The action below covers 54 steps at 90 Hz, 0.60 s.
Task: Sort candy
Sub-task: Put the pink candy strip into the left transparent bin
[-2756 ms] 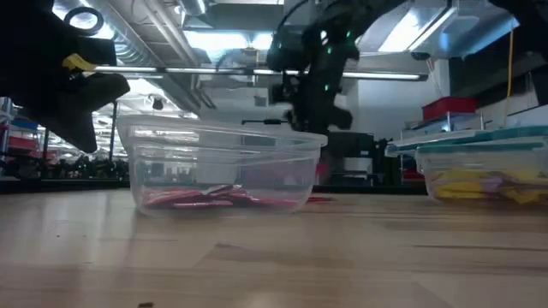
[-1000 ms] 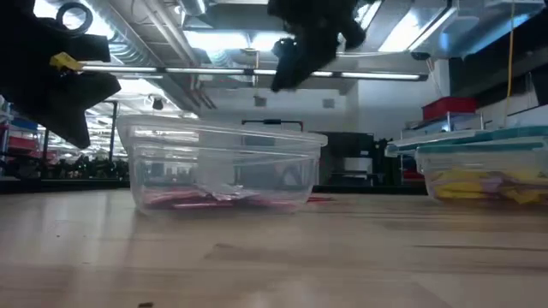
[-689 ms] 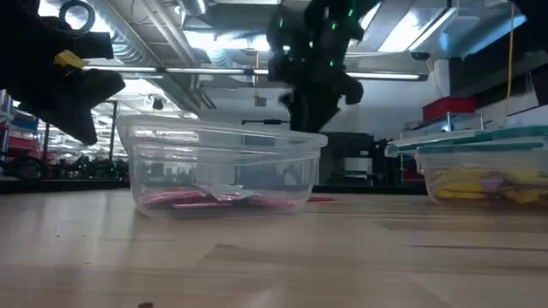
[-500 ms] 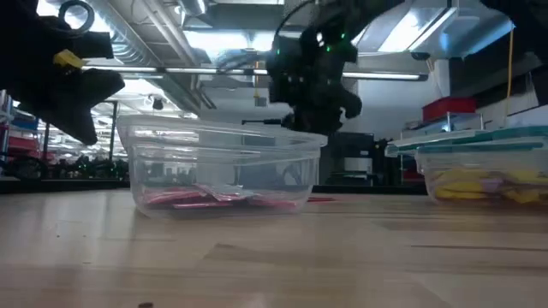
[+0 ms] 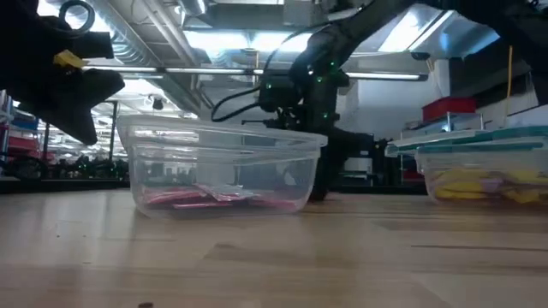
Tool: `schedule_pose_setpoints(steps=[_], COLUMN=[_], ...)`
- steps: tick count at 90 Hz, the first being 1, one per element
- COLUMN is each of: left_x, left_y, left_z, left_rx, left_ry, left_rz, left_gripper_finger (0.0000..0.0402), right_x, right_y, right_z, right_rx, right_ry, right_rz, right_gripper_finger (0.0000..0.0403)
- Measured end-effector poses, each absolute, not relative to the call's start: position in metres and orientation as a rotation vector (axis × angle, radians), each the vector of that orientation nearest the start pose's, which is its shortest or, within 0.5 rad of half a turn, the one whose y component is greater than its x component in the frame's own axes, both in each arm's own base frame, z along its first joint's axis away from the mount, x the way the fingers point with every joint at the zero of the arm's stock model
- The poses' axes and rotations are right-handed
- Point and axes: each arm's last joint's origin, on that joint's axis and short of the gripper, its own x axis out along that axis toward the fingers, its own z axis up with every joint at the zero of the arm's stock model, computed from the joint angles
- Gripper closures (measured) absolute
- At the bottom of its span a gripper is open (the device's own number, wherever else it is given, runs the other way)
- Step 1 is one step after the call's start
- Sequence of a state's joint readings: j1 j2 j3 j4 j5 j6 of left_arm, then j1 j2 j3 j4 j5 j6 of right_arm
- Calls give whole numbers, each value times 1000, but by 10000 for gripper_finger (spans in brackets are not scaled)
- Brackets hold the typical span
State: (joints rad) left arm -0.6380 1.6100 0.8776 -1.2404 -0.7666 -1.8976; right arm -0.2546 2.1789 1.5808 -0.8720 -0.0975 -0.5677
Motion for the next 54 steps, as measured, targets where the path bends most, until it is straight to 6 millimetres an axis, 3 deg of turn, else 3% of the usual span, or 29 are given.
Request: schedule_pose_setpoints(steps=[13,30,54], left_x=[187,187,188], left_y=[-114,-114,-114], left_z=[166,166,166], left_rx=[-292,-294,-298], left_ry=[745,745,743], left_rz=[1171,1170,1168], left_gripper_finger=[402,402,402], right_x=[402,391,375], right_y=[-102,-101,-106], right_z=[134,148,223], right_rx=[-182,-173,-396], right_ry=[1450,1518,1424], right_rz=[272,215,-116], right_gripper_finger=[257,384,371])
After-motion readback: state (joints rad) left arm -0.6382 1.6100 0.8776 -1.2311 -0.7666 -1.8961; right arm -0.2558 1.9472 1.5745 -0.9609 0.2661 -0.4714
